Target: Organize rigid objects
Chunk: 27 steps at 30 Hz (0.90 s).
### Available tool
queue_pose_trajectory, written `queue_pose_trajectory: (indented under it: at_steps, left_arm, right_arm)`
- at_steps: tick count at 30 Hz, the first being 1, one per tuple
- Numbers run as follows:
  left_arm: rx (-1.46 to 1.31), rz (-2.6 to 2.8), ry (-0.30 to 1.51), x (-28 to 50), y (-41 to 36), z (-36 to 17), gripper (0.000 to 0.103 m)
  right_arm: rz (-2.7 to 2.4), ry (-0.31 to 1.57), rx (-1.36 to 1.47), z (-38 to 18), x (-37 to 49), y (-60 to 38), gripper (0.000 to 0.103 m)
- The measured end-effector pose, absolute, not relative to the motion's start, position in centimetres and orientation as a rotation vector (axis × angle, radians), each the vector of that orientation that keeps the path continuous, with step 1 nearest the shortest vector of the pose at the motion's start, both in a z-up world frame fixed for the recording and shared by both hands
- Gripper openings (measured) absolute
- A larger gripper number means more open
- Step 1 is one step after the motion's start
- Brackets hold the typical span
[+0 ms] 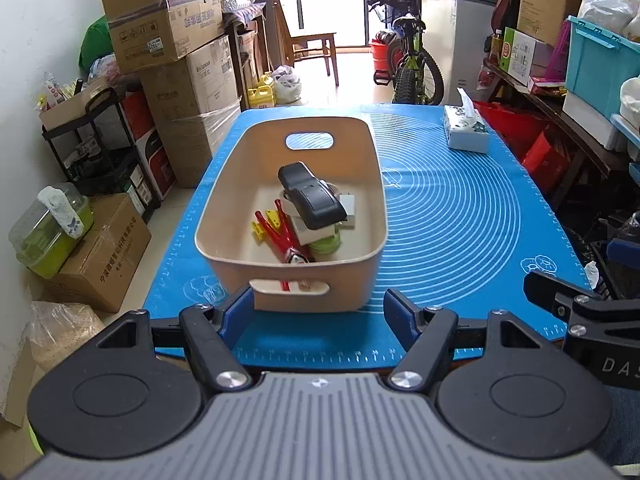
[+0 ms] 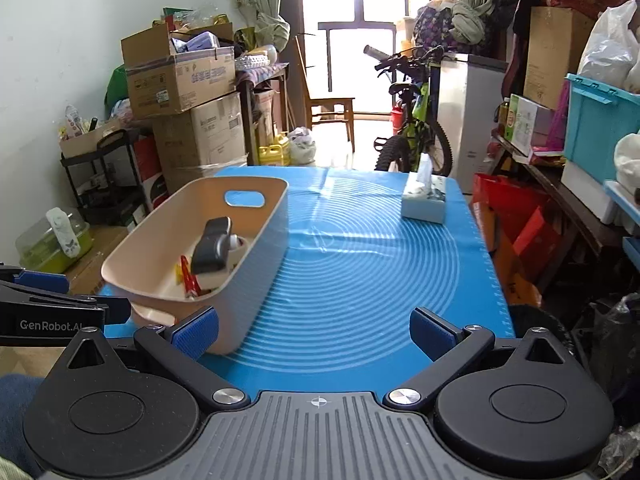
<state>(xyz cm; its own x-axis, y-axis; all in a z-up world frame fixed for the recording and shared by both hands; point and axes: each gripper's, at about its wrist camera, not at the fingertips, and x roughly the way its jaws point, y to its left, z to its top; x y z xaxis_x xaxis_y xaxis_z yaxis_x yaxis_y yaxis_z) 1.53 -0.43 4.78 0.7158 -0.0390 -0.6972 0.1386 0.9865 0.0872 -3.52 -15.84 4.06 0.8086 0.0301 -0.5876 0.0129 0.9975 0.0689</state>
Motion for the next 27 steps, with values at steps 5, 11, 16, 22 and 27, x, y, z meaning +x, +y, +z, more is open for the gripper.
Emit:
queue_pose_trajectory:
  at_steps: [5, 11, 16, 22, 27]
  left_arm:
    - [0.12, -0.107, 0.763, -0.2, -0.8, 3.7, 0.072]
    - [0.106, -0.109, 0.752, -1.4, -0.7, 2.5, 0.072]
    - [0.11, -0.098, 0.736, -2.1, -0.3, 1.6, 0.072]
    - [0.115, -0.125, 0.726, -2.4, -0.4, 0.9, 0.072]
    - [0.122, -0.143, 0.713, -2.8, -0.3, 0.2, 0.072]
  right_arm:
    - [0.009, 0.617, 0.086, 3.1, -5.4, -16.2, 0.1]
    - [-0.003, 0.591, 0.089, 2.3, -7.3, -16.6, 0.1]
    - [-0.003, 0.564, 0.078, 1.6, -8.5, -16.6, 0.1]
    - [-0.001, 0.516, 0.05, 0.8, -9.7, -16.2, 0.101]
    - [0.011, 0.508, 0.045, -0.3, -10.5, -15.9, 0.1]
